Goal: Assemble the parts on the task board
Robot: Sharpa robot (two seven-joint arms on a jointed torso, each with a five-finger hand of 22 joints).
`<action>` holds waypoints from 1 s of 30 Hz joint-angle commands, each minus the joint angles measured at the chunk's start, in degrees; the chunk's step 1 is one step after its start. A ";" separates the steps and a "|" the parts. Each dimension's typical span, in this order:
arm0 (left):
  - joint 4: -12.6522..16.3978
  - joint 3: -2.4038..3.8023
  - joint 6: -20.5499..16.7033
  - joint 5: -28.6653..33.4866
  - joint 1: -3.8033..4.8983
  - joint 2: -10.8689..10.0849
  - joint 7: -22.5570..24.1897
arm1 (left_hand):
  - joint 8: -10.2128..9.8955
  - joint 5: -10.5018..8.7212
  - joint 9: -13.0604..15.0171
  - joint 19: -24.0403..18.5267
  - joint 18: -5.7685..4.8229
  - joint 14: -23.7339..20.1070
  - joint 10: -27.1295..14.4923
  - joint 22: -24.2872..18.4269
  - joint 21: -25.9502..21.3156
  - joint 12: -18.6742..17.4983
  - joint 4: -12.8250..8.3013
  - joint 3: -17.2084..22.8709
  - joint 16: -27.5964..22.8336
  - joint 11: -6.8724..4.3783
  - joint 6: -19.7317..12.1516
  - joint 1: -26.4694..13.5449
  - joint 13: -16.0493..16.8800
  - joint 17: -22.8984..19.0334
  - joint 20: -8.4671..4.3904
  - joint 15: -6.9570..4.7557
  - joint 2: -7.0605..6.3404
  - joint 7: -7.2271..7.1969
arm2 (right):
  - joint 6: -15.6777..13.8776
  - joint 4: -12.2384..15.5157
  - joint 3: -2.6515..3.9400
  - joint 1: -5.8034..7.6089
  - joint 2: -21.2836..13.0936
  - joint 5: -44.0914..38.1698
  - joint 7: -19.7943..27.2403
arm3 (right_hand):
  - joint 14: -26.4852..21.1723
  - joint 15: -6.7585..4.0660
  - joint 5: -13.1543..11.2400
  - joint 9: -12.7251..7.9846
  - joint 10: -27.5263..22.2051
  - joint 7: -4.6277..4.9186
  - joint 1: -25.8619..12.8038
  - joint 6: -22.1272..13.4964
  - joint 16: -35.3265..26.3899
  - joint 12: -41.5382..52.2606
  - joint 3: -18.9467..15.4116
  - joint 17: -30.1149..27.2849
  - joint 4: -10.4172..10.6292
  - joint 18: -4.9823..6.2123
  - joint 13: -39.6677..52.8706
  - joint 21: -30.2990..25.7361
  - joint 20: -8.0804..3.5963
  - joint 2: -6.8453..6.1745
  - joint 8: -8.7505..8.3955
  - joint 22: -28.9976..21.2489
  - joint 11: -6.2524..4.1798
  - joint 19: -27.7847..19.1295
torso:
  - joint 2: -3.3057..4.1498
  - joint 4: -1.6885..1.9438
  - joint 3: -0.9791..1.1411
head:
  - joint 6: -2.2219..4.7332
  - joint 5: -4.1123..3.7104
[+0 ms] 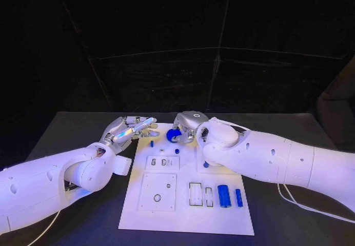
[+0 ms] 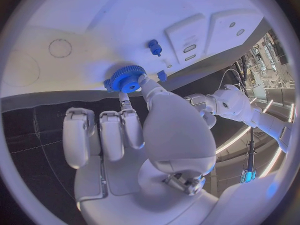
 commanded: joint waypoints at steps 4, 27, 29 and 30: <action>0.03 0.05 0.56 -0.21 0.11 0.03 0.06 | -0.26 -0.07 -0.02 -0.04 0.41 -0.20 -0.20 -0.06 -0.24 -0.30 -0.24 0.02 -0.19 0.31 0.05 -0.07 -0.05 0.05 0.30 0.13 0.57 0.17 | -0.42 -0.50 -0.02 0.02 0.44 -0.11 -2.17 | 3.88 1.06 -3.49 -0.16 0.47 0.95 -0.84 -4.16 -0.14 -1.36 -1.69 4.02 1.31 -0.48 6.17 -0.54 1.19 -2.16 -0.16 5.21 1.14 -0.03 | -0.07 0.11 -0.04 | -0.01 -0.13; -0.03 0.05 0.81 -0.21 0.11 -0.23 -0.01 | -0.28 -0.07 0.00 0.01 0.42 -0.14 -0.07 -0.11 -0.28 -0.34 -0.44 0.01 -0.30 0.28 0.16 0.05 -0.03 0.12 0.31 0.11 0.68 0.13 | -10.78 8.37 -0.07 -0.10 -11.85 14.94 13.09 | 3.83 0.80 3.31 0.24 0.40 0.43 1.72 -1.93 -0.30 -1.53 -8.15 3.99 7.30 -0.43 6.04 -0.67 1.11 -0.33 0.59 5.07 0.73 -0.06 | -0.31 -0.14 0.00 | 0.25 -0.70; -0.07 0.04 0.85 -0.20 0.11 -0.26 -0.01 | -0.26 -0.07 0.02 0.04 0.42 -0.10 0.07 -0.12 -0.30 -0.32 -0.51 0.01 -0.35 0.23 0.27 0.09 -0.01 0.15 0.30 0.09 0.75 0.06 | -9.60 9.25 -0.07 -0.09 -14.52 18.42 16.20 | 3.78 0.76 3.44 0.20 0.27 0.42 2.73 -1.88 -0.40 -1.72 -8.07 3.81 6.43 -0.39 5.90 -0.76 1.07 -0.17 0.50 4.88 0.70 -0.19 | -0.35 -0.32 0.02 | 0.34 -0.85; -0.10 0.04 0.83 -0.20 0.11 -0.27 0.00 | -0.26 -0.07 0.02 0.04 0.42 -0.10 0.07 -0.12 -0.30 -0.32 -0.52 0.01 -0.35 0.23 0.27 0.09 -0.01 0.15 0.30 0.09 0.75 0.06 | -9.03 9.44 -0.07 -0.09 -15.79 19.79 17.57 | 3.78 0.76 3.49 0.19 0.24 0.42 2.96 -1.89 -0.41 -1.78 -8.06 3.79 6.21 -0.38 5.85 -0.78 1.06 -0.14 0.47 4.84 0.70 -0.21 | -0.37 -0.43 0.02 | 0.40 -0.86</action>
